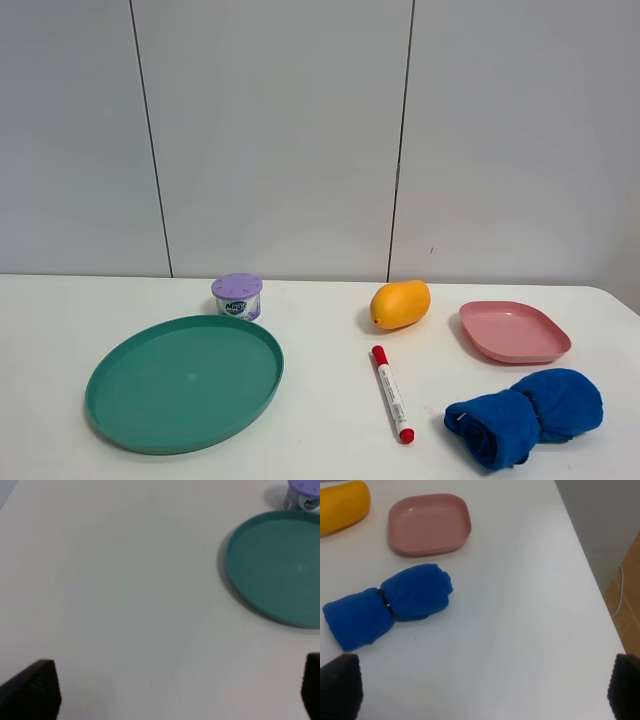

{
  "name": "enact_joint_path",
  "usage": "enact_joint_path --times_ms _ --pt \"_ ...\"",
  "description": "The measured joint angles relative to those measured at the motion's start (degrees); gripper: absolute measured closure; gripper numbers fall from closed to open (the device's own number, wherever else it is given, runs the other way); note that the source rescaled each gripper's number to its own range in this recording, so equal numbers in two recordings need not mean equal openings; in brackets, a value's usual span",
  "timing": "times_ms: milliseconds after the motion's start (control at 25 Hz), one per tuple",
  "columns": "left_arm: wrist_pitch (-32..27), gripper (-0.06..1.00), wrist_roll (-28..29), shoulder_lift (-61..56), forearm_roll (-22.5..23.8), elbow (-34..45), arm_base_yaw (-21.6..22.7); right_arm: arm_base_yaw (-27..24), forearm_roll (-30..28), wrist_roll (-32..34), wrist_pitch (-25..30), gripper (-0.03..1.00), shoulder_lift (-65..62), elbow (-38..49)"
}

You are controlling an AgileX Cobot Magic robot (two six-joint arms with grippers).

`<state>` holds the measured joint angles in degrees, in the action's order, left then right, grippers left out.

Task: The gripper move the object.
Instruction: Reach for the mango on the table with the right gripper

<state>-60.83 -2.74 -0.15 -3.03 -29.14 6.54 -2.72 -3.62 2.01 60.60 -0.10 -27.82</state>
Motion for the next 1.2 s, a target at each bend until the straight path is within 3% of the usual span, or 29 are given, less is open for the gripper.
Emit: enact_joint_path --times_ms 360,680,1200 --pt "0.00 -0.06 0.00 0.00 0.00 0.00 0.00 0.00 0.00 0.34 0.00 -0.03 3.84 0.00" --pt "0.00 -0.06 0.00 0.00 0.00 0.00 0.00 0.00 0.00 0.45 0.00 -0.03 14.89 -0.35" --pt "0.00 -0.06 0.00 0.00 0.00 0.00 0.00 0.00 0.25 3.06 -1.36 -0.03 27.74 -22.51"
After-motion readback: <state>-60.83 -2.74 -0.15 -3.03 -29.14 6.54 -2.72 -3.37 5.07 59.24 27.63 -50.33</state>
